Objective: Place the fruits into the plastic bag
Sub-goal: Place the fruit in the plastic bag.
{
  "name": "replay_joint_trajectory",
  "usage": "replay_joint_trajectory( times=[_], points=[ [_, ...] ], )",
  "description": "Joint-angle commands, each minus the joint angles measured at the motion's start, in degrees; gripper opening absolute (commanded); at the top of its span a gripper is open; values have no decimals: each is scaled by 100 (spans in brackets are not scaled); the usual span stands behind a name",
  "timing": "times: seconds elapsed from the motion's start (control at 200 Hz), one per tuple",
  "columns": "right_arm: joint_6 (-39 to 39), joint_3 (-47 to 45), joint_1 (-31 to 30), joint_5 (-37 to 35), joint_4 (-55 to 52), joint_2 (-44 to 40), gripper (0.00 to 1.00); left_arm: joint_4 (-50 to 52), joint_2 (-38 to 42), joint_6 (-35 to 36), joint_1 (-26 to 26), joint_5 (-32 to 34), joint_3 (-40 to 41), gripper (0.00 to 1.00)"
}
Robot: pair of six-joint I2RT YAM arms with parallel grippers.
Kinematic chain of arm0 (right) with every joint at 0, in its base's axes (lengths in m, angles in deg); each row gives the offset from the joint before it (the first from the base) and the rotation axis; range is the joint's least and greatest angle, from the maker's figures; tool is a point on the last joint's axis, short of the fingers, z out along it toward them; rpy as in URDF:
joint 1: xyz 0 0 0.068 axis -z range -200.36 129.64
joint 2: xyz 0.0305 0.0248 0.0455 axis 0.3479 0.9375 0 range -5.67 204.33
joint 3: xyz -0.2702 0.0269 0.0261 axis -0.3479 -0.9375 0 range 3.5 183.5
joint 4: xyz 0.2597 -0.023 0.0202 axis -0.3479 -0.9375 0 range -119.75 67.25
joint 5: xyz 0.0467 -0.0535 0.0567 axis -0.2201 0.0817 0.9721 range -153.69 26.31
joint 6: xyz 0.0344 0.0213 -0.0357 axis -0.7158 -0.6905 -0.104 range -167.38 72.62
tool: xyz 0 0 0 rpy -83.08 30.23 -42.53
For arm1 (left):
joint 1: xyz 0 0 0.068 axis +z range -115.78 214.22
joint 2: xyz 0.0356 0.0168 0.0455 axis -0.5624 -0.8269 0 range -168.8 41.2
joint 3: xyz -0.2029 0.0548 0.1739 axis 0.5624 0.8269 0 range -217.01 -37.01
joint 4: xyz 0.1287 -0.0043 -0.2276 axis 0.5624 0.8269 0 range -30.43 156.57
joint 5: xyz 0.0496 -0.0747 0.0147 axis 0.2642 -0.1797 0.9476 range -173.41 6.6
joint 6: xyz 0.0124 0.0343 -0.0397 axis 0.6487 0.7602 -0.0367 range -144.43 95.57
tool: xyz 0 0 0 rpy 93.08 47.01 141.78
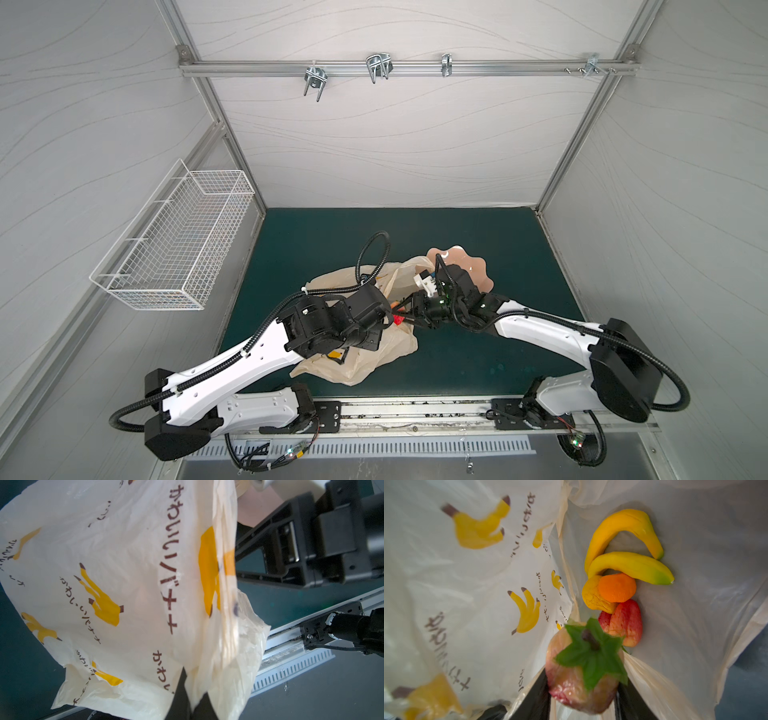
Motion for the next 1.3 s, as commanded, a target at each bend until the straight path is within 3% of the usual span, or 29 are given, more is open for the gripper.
replay_joint_trajectory(
  times=[0.0,0.4,0.75,0.955,1.136,1.296],
  points=[
    [-311,74,-171,-94,391,178,30,-226,60,-89,8,90,-4,0],
    [-677,461,-203,220,1368,1223,31,-302,86,-53,11,9,63,0],
    [-1011,1112,-799,650,1766,2286,36,-201,111,-71,6,354,146,0],
    [-1037,1392,-941,928,1525,2678,51,-307,259,-100,27,556,336,0],
    [-1001,1404,-887,1091,1384,2723,78,-313,301,-111,33,569,403,0],
    [-702,1438,-780,1155,1117,2556,93,-276,329,-127,59,606,403,0]
  ],
)
